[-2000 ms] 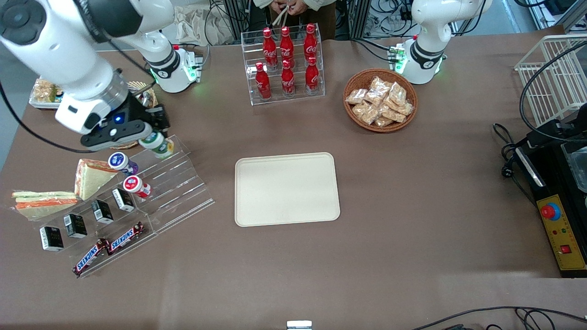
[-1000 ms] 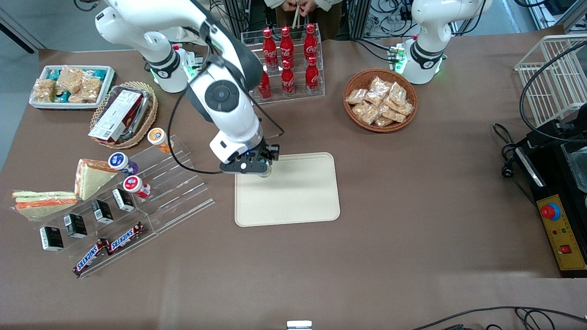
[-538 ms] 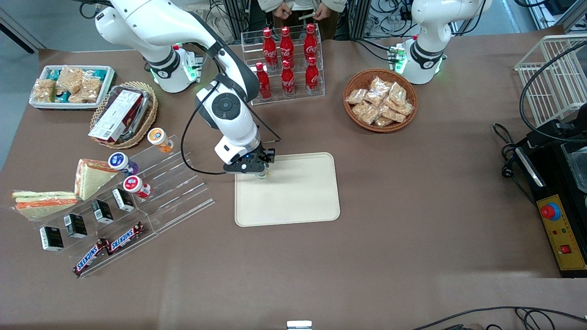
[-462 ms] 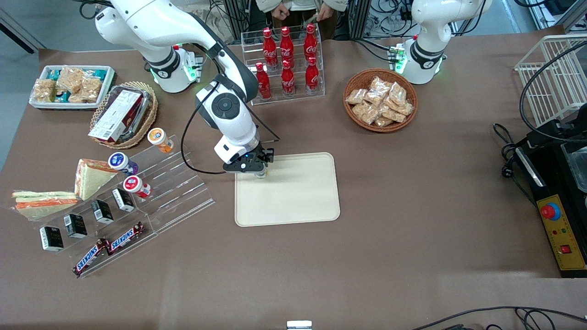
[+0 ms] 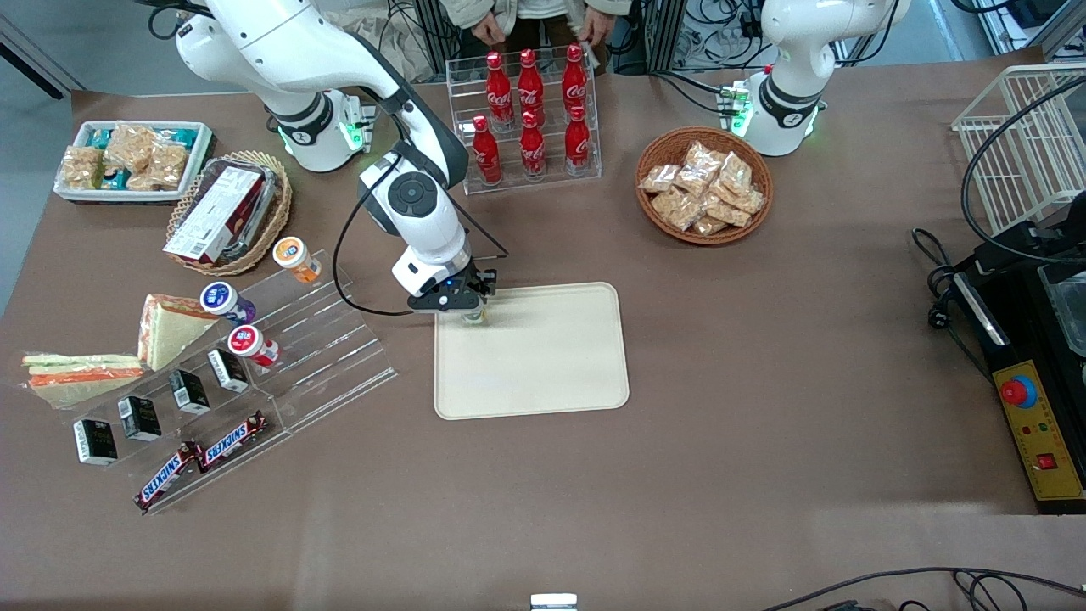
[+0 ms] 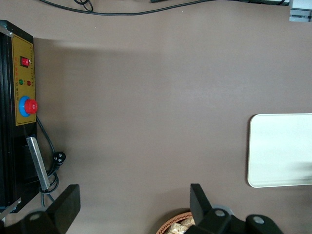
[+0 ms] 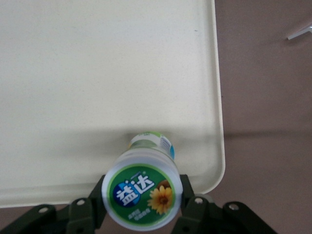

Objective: Place green gum on tray
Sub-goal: 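Lower the green gum bottle onto the tray and open the right gripper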

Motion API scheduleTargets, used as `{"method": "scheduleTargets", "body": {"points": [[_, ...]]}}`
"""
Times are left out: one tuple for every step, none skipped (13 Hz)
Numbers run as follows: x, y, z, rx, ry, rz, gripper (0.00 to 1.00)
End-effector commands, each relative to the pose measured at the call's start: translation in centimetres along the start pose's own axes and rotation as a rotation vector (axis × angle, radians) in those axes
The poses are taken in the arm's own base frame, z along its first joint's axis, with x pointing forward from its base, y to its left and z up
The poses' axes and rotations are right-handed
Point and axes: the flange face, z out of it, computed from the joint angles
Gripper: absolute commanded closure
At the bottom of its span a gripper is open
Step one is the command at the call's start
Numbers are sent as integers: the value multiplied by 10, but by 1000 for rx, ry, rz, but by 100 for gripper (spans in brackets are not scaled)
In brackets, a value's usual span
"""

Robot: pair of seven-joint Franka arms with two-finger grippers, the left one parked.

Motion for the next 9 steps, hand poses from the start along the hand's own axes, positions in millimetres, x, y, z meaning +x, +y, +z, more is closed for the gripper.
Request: {"method": "scheduleTargets", "body": {"points": [[-2, 5, -10, 1, 32, -3, 0], [-1, 5, -10, 2, 33, -1, 0], [-1, 5, -10, 2, 33, -1, 0], [-1, 6, -11, 2, 33, 2, 0], [1, 6, -12, 2, 35, 1, 0], [2, 5, -16, 4, 39, -5, 0], [5, 5, -22, 10, 48, -13, 0], [10, 4, -35, 19, 66, -9, 0], [16, 6, -53, 14, 71, -3, 0]]}}
